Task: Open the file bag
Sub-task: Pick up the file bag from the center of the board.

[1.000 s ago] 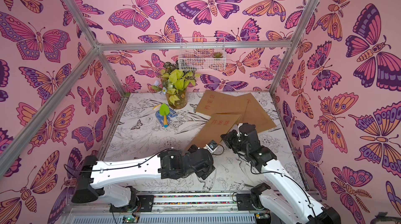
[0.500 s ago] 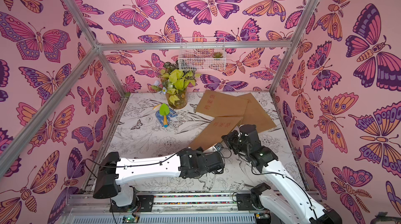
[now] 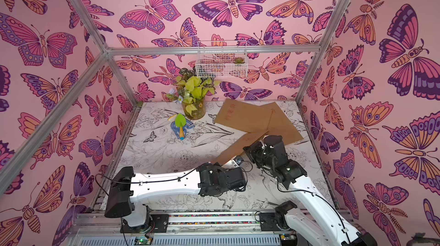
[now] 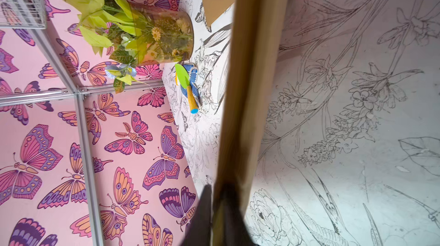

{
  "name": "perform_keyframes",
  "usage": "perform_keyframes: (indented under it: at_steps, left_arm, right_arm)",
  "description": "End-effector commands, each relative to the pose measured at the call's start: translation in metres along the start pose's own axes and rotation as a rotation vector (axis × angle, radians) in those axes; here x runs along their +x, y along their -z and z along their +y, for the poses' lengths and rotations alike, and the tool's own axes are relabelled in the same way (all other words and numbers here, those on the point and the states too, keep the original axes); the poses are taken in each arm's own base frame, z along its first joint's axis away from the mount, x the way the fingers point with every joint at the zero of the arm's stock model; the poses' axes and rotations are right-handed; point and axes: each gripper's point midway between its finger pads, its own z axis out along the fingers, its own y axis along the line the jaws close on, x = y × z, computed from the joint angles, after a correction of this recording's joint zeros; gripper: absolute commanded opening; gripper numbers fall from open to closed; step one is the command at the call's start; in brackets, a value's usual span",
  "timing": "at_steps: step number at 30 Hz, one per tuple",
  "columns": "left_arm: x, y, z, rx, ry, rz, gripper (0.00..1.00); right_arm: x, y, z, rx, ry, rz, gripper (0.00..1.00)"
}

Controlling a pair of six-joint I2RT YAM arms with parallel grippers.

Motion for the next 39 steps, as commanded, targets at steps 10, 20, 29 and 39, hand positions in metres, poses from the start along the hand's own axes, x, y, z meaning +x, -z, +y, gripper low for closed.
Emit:
perform_keyframes:
  at_steps: [10, 20, 29, 39]
  left_arm:
    - [-0.015, 0.039, 0.066, 0.264, 0.442, -0.188, 0.01]
    - [-0.039, 0.097, 0.131, 0.379, 0.555, -0.412, 0.02]
    - [-0.052, 0.155, 0.163, 0.386, 0.468, -0.54, 0.02]
    - [-0.069, 0.222, 0.176, 0.516, 0.461, -0.718, 0.02]
  right_arm:
    - [-0.042, 0.126, 0.061, -0.091, 0.513, -0.417, 0.99]
    - [-0.028, 0.089, 0.036, -0.04, 0.67, -0.306, 0.99]
    - [-0.007, 0.045, 0.094, -0.377, 0.654, -0.127, 0.99]
    - [-0.014, 0.061, 0.171, -0.787, 0.595, -0.08, 0.99]
